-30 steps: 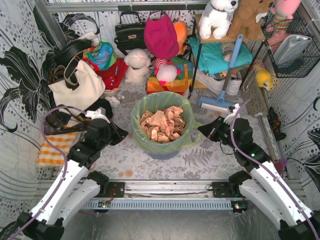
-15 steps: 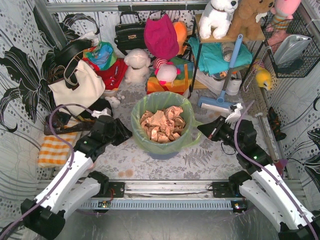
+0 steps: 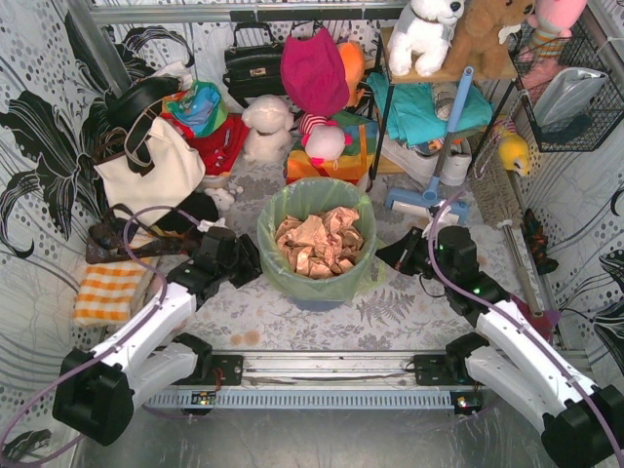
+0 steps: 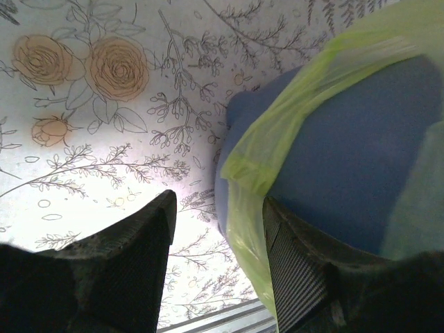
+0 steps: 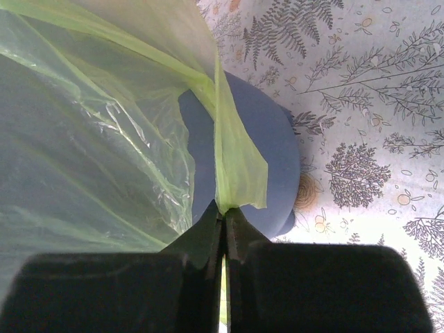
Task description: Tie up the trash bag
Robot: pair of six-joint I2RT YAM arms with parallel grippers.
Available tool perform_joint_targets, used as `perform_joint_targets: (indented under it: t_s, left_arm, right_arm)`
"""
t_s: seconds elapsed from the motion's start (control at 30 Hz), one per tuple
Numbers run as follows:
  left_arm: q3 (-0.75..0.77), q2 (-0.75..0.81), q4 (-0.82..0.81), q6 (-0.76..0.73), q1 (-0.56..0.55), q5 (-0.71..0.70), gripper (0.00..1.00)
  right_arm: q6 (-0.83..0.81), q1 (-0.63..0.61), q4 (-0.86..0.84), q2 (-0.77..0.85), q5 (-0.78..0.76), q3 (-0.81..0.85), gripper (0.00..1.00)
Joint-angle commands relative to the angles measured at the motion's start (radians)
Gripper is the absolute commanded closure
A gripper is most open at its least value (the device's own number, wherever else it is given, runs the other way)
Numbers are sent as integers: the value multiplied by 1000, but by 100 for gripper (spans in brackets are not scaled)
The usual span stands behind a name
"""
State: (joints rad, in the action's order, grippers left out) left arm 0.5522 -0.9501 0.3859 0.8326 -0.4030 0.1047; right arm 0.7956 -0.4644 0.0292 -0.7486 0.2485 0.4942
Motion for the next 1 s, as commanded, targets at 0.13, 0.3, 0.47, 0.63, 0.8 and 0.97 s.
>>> perform_joint_targets:
  t_s: [0.13, 0.3, 0.47, 0.63, 0.8, 0.97]
  left_arm:
    - [-88, -68, -233, 9, 1, 108, 41]
    - [-126, -99, -302, 22, 3, 122, 44]
    - [-147, -122, -362, 27, 6, 121, 46]
    - [-142, -162, -408, 28, 7, 136, 68]
    - [-120, -140, -305, 17, 8, 89, 86]
    - [-67, 16, -104, 19, 8, -51, 96]
  right_arm:
    - [-29, -5, -69, -28, 17, 13, 100]
    - [-31, -5, -71, -52, 24, 17, 100]
    - [-35, -4, -77, -62, 27, 10, 100]
    - [-40, -5, -93, -78, 29, 10, 100]
    - [-42, -5, -111, -98, 26, 15, 100]
    - [-42, -5, -126, -112, 29, 21, 100]
